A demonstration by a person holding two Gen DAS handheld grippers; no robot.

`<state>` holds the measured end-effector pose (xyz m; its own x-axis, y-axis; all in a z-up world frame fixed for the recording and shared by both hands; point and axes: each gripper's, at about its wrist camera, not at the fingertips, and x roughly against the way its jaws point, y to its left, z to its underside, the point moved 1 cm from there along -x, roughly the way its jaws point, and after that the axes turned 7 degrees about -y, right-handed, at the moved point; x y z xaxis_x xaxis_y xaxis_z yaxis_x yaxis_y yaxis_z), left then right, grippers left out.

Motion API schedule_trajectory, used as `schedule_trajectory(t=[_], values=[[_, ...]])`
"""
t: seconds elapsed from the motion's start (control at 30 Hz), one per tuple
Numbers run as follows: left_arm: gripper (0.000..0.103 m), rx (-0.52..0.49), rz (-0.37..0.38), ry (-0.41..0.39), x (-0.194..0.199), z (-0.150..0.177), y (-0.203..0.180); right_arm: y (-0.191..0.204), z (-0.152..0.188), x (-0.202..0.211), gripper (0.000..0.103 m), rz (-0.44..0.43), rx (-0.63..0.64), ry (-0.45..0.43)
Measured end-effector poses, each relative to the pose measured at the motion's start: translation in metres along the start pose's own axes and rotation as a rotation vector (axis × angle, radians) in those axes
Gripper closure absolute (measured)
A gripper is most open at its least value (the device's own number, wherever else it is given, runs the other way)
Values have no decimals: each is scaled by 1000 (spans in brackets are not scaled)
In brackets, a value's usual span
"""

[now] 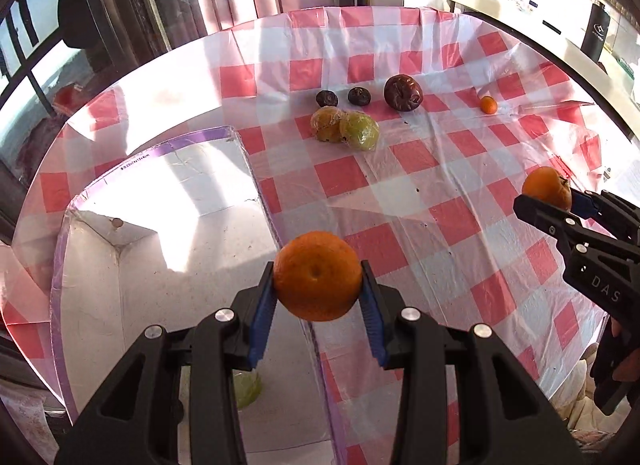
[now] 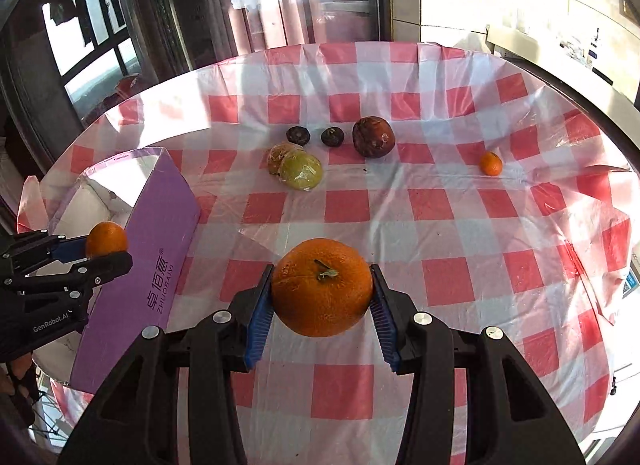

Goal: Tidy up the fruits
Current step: 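Carry both oranges over the white box with both tools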

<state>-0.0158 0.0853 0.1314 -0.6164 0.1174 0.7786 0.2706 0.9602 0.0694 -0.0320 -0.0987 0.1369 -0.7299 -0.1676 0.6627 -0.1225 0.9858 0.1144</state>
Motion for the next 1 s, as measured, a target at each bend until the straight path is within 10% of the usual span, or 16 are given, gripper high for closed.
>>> schedule_trajectory(t=[1.0], values=[[63,174,-92,107,-4,105,172,243,24,-23,58,-213,478,118]])
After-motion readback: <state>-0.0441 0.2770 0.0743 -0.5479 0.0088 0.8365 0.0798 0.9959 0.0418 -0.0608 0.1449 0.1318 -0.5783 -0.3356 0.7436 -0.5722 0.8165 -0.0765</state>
